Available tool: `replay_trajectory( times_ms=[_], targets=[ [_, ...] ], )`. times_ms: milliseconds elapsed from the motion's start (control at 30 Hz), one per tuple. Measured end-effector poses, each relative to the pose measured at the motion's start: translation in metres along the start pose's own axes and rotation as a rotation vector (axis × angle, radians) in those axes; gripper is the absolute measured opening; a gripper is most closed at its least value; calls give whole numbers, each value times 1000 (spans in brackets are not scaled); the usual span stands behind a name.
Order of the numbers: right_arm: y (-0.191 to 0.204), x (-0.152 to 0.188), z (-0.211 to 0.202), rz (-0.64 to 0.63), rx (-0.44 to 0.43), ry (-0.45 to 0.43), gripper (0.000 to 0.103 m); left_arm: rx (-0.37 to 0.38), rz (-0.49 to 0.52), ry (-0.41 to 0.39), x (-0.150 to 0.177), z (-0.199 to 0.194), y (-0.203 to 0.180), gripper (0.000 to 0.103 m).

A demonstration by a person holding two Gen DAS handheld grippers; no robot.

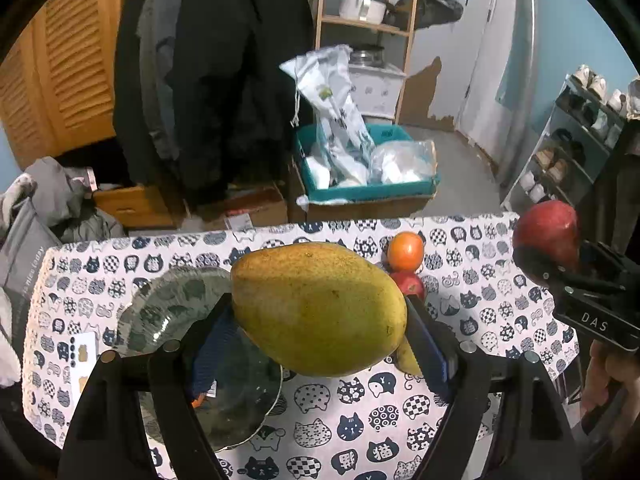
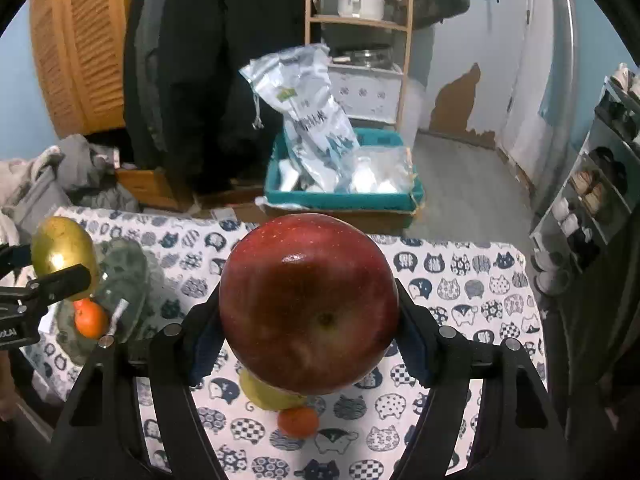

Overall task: Organize fruits
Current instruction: 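Lift the mango and apple with both tools toward the glass bowl, then carry the mango and apple over the green glass bowl with both tools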

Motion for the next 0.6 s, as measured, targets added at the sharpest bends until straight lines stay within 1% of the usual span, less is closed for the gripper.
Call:
replay_trajectory(
  times_ms=[367, 600],
  targets=[
    [19, -3, -37, -38, -36, -73, 74, -14, -8, -66, 5, -32, 14, 83],
    [35, -6, -48, -77, -45, -100, 74, -25, -18, -96, 10, -46, 25, 83]
  ],
)
Point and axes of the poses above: each gripper's, at about its wrist camera, not at the fingertips, and z roughly the way its jaws point, y to its left, x to its underside, the point moved 2 cm from there along z, roughly the way its jaws point, and after that the axes turned 14 degrees about y, right-handed, at the moved point
